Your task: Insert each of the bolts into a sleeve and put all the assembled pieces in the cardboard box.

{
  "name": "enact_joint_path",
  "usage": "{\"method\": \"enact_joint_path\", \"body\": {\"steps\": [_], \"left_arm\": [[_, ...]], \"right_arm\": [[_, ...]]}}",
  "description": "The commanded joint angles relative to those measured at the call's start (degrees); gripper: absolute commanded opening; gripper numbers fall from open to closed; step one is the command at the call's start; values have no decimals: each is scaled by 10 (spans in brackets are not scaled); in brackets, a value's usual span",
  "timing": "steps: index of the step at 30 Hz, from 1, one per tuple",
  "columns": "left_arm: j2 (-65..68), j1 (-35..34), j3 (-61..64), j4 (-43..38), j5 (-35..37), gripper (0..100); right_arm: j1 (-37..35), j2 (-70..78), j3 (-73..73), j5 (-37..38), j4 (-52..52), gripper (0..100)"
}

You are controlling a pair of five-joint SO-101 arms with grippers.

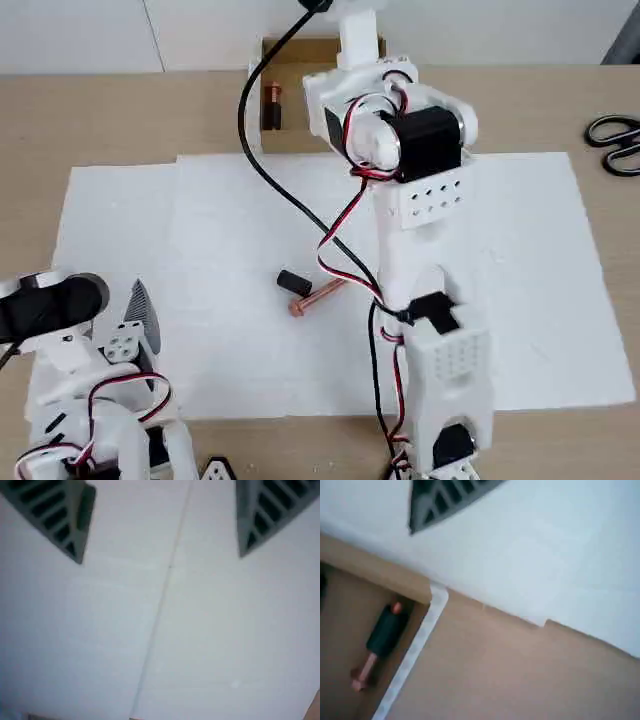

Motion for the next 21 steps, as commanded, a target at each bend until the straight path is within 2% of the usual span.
{"method": "enact_joint_path", "body": {"steps": [1,8,21], "left_arm": [[-4,-1,0,-9,-3,189],[-4,-1,0,-9,-3,189],[-4,-1,0,-9,-3,189]], "right_arm": [[-8,-122,156,7,1,129],[-44,-286,453,3,-23,129],[-82,-337,676,0,-51,129]]}}
